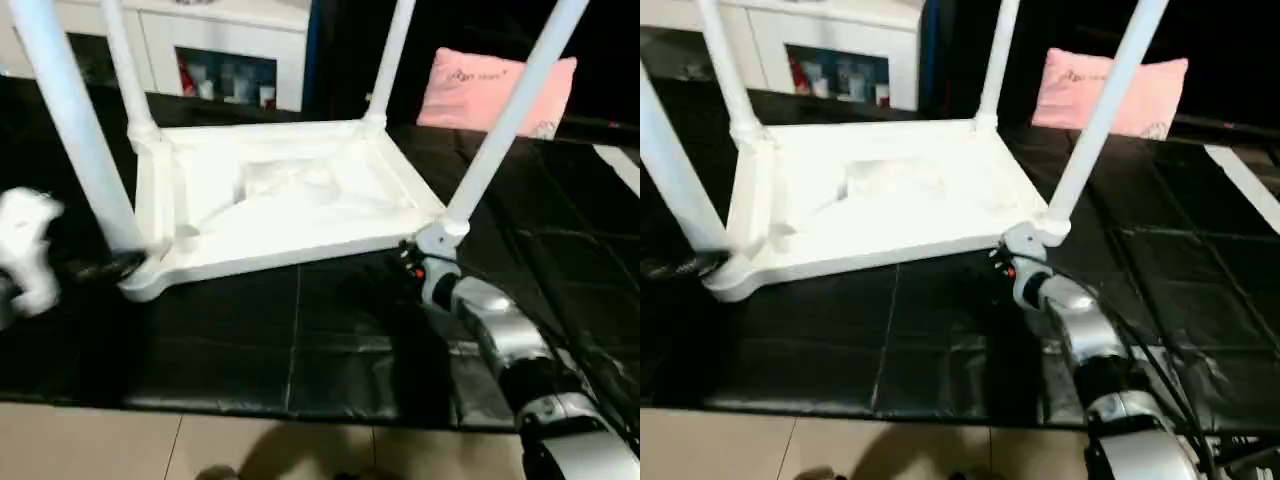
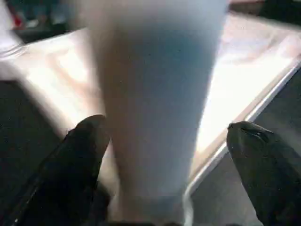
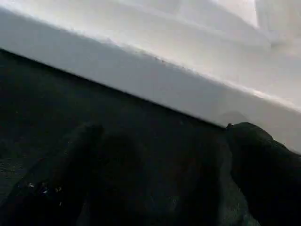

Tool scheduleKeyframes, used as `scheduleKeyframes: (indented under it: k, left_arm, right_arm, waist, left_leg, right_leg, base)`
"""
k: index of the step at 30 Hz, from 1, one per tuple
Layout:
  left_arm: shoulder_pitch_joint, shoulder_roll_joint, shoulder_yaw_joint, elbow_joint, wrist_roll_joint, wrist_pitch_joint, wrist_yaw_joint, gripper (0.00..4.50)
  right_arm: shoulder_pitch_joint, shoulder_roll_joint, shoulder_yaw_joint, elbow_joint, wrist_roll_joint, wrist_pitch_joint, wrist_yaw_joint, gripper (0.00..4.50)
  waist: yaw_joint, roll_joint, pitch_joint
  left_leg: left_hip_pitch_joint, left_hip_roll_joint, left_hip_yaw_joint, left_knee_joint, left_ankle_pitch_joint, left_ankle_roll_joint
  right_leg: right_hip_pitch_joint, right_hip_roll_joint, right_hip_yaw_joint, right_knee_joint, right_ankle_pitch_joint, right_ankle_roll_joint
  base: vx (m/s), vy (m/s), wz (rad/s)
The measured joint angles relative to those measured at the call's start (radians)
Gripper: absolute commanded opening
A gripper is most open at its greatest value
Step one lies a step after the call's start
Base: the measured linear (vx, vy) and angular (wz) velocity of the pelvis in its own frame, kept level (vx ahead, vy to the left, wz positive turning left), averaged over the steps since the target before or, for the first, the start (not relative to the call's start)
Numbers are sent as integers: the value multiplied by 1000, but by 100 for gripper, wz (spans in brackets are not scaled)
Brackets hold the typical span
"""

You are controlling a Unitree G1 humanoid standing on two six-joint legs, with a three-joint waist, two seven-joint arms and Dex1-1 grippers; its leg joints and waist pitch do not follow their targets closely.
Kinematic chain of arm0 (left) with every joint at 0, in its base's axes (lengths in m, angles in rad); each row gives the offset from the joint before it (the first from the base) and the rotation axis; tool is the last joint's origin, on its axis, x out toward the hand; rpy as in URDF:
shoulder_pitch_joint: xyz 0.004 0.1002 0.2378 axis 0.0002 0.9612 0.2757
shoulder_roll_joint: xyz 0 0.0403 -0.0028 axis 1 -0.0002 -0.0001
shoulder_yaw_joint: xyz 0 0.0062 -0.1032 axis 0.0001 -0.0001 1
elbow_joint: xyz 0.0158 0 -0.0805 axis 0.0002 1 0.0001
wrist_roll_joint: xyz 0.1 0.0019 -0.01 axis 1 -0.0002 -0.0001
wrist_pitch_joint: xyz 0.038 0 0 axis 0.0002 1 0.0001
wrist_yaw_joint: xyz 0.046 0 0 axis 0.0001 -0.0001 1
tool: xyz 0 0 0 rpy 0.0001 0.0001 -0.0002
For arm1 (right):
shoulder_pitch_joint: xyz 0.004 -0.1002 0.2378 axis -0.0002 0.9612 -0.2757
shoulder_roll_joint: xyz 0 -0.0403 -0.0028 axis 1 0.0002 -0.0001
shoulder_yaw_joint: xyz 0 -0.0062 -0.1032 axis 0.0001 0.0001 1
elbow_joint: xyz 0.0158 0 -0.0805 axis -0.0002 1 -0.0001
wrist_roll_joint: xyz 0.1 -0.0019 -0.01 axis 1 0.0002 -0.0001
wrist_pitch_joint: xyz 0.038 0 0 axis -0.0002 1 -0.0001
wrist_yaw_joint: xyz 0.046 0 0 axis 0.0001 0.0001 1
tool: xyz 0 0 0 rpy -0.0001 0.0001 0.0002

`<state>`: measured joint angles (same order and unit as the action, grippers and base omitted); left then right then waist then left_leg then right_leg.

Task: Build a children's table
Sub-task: Rotate table base

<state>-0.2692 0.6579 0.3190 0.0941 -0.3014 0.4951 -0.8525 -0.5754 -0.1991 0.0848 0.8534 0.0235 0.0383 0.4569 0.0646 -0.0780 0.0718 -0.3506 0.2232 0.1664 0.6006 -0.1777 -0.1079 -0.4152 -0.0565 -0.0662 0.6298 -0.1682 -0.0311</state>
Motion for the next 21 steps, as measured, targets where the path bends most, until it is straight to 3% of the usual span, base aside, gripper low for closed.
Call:
scheduleKeyframes:
  k: [5,8,15,21]
  left_arm:
    - [-25,-30,-10,-1,-49,10,-4,445]
    - [-22,-31,-14,-38,-114,74,-56,445]
    - [69,22,-42,-212,-275,245,-173,445]
    - [103,8,-129,-360,-378,344,-214,445]
  right_arm:
    - [-55,32,-4,73,-18,-7,-92,450]
    - [-100,80,-37,152,-16,-27,-165,450]
    - [-142,135,-57,227,-8,-53,-217,450]
    - [-156,165,-53,252,-18,-73,-193,450]
  waist:
    - [-4,2,0]
    - [-1,3,0]
    - [-10,2,0]
    - [-21,2,0]
  left_leg:
    - [0,0,0,0,0,0]
    - [-1,0,0,0,0,0]
    - [-1,0,2,0,0,0]
    - [0,0,2,0,0,0]
  right_leg:
    - [-1,0,0,0,0,0]
    - [-1,0,0,0,0,-1]
    - [-2,0,1,1,0,-1]
    - [-3,1,1,1,0,-1]
  base:
    - [0,0,0]
    - [0,0,0]
    - [0,0,0]
    - [0,0,0]
